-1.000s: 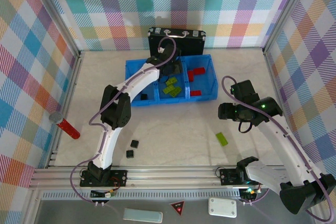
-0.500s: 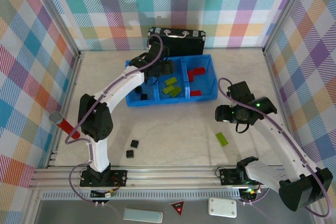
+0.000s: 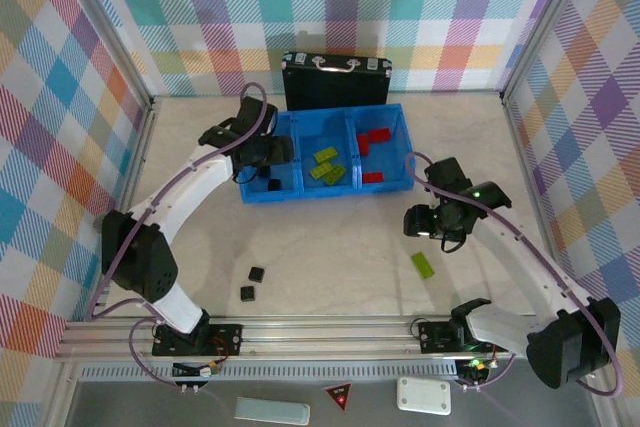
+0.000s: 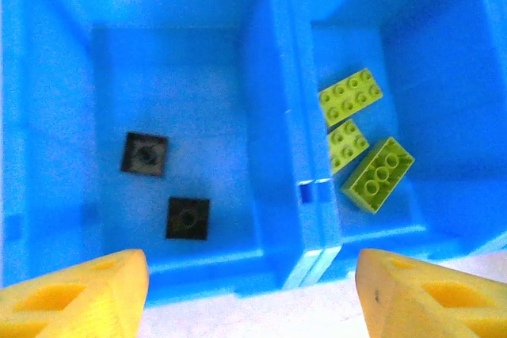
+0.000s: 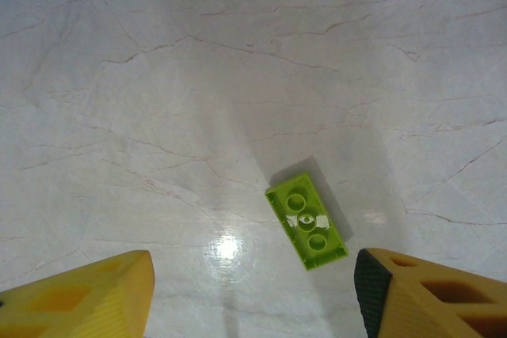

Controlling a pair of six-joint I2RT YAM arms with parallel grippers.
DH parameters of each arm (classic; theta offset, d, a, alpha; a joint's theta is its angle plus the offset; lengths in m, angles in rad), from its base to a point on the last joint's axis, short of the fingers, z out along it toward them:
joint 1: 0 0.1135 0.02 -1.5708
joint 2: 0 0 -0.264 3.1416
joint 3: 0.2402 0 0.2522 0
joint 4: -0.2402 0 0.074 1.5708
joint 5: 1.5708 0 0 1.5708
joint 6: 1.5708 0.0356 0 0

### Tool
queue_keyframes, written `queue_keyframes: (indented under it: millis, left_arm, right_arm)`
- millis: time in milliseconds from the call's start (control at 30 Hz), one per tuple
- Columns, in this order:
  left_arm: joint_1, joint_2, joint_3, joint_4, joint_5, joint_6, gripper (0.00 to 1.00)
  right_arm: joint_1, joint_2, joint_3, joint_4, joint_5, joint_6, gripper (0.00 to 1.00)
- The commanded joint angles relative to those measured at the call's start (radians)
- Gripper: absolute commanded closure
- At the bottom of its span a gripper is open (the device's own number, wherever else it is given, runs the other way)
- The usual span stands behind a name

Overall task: Sort the legos into containers by color
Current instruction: Pick up the lego from the bottom-right of the table.

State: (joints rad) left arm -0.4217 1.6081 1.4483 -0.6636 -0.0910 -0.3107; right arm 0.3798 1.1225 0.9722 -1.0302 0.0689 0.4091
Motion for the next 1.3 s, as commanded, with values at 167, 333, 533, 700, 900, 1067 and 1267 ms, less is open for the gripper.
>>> queue_keyframes:
  millis: [167,333,533,700,900,1067,1267]
  left_arm:
    - [0.101,-0.144,-0.035,-0.143,0.036,0.150,0.29]
    - [0.150,-0.192,-0.095,-0.129,0.032,0.209,0.29]
    - [0.173,-0.207,-0.165,-0.051,0.063,0.257,0.29]
    - [0.182,-0.220,-0.216,0.012,0.090,0.272,0.30]
    - [0.198,-0.216,-0.252,0.046,0.139,0.265,0.30]
    - [0.208,-0.211,-0.252,0.050,0.156,0.261,0.29]
    - [0.219,-0.200,-0.246,0.047,0.180,0.253,0.30]
  right_arm:
    - [0.007,0.102,-0.081,0.080,0.017,0.145,0.31]
    - [0.007,0.149,-0.136,0.123,0.070,0.213,0.30]
    - [0.008,0.184,-0.213,0.197,0.046,0.262,0.25]
    - [0.008,0.205,-0.256,0.235,0.025,0.276,0.25]
    - [0.018,0.207,-0.295,0.243,0.003,0.307,0.26]
    - [0.050,0.182,-0.311,0.226,-0.009,0.335,0.26]
    - [0.107,0.158,-0.315,0.198,-0.011,0.374,0.29]
